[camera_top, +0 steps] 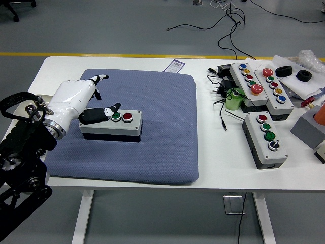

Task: Pick up the button,place it on the desk,press the button,press the button

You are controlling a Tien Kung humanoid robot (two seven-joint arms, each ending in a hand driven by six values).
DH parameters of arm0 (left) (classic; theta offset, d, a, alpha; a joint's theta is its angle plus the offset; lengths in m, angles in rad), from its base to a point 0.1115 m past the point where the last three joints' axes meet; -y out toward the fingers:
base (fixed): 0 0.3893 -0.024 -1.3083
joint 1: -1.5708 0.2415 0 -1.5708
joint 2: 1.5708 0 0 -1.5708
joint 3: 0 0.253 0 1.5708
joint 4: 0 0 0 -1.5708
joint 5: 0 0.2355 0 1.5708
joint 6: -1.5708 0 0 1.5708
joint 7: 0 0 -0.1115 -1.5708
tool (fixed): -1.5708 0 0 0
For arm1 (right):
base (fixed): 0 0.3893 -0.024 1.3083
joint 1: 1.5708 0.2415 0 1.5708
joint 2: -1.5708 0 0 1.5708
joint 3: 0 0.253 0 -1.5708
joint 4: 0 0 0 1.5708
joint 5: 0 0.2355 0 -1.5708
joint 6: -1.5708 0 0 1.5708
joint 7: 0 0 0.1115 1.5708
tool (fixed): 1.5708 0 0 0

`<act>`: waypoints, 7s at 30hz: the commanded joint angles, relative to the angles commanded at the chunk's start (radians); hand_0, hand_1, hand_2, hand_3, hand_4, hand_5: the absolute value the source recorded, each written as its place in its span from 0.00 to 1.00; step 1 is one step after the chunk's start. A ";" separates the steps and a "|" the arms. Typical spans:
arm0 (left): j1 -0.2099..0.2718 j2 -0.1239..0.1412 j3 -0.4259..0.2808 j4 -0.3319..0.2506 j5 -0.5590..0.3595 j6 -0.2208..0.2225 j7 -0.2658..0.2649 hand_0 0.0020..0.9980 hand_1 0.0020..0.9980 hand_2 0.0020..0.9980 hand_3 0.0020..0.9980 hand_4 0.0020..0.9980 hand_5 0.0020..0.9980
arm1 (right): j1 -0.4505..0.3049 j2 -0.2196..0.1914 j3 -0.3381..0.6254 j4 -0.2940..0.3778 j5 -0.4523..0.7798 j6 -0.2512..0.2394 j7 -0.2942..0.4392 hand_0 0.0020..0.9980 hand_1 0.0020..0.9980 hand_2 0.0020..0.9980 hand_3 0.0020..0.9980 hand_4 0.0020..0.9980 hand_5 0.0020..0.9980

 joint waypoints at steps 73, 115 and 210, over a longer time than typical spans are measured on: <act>-0.095 -0.062 0.205 0.166 0.001 -0.009 0.005 0.00 0.00 0.00 0.75 0.77 1.00 | -0.034 0.004 -0.102 0.000 0.041 -0.034 -0.071 0.66 0.69 0.77 0.65 0.35 0.18; 0.057 -0.133 -0.118 0.044 -0.300 0.259 -0.190 0.72 0.84 0.95 1.00 0.68 0.96 | -0.032 0.007 -0.074 0.000 0.015 -0.035 -0.075 0.66 0.69 0.77 0.65 0.35 0.17; 0.112 -0.184 -0.280 0.240 -1.300 0.402 -0.517 0.88 0.93 0.98 1.00 0.68 1.00 | -0.035 0.011 -0.078 0.000 0.028 -0.056 -0.084 0.65 0.69 0.76 0.65 0.34 0.17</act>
